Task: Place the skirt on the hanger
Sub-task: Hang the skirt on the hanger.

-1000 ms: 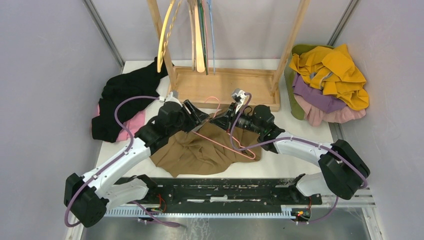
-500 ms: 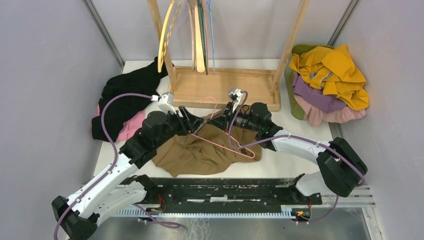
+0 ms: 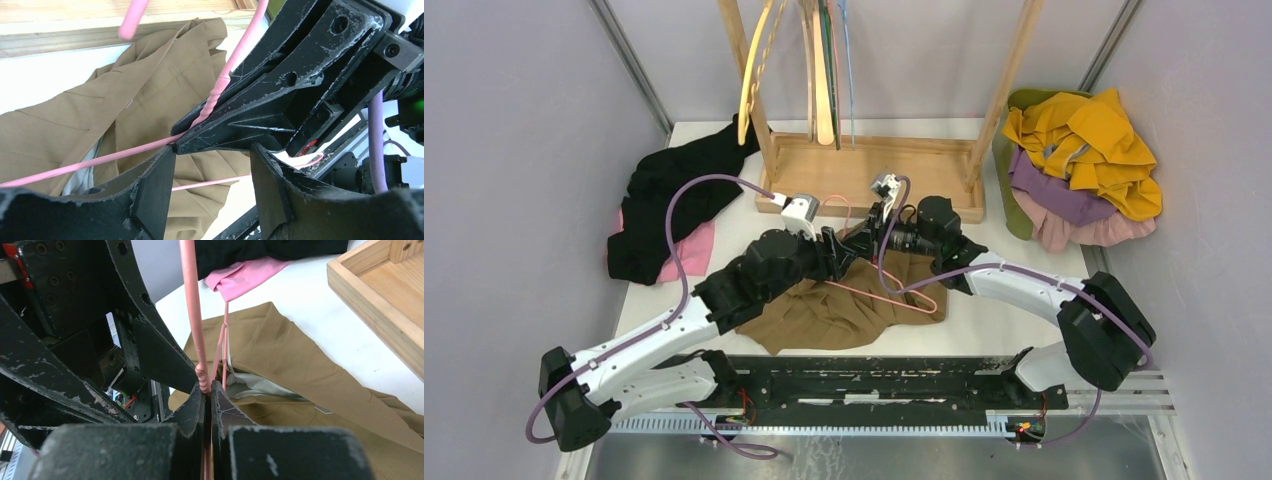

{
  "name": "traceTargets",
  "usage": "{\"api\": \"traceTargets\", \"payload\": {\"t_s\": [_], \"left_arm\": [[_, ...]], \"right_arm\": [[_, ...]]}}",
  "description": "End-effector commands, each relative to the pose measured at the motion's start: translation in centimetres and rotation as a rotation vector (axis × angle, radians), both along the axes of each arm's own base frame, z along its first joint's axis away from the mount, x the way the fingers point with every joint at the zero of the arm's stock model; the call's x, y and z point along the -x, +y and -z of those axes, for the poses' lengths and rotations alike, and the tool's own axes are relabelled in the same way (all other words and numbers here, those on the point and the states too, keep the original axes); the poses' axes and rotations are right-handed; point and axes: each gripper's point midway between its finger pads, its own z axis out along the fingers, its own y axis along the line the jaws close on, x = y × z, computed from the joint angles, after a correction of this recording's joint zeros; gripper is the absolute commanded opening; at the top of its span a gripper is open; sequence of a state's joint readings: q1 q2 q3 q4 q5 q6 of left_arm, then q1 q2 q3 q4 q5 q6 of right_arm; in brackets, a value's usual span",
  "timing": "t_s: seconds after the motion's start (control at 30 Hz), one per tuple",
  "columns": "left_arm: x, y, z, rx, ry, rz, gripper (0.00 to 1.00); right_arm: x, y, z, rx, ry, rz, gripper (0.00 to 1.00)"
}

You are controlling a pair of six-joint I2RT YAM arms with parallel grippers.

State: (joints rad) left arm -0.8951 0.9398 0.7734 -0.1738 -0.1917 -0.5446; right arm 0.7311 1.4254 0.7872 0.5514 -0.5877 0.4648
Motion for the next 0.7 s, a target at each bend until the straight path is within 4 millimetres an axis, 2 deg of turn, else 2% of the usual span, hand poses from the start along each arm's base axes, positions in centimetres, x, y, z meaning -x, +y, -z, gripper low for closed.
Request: {"api": "traceTargets", "payload": {"t_s": [0.0, 0.17, 0.3, 0.67], "left_arm": [[-1.3, 0.5, -5.1, 0.061, -0.151, -0.060, 0.63], [-0.8, 1.8, -7.0, 0.092, -0.205, -0.079, 0.63], [-0.9, 2.4, -7.9, 0.088, -0.236, -0.088, 0.67], [-2.0, 1.7, -6.5, -0.004, -0.233, -0.094, 0.63]], "right_arm": [[1.1, 0.8, -0.9, -0.001, -0.021, -0.084, 0.01], [1.3, 0.8, 0.0, 0.017, -0.008, -0.095, 0.01], [1.3, 0.9, 0.2, 0.026, -0.001, -0.102, 0.01], [1.5, 1.2, -0.2, 0.033, -0.001, -0.122, 0.01]]}}
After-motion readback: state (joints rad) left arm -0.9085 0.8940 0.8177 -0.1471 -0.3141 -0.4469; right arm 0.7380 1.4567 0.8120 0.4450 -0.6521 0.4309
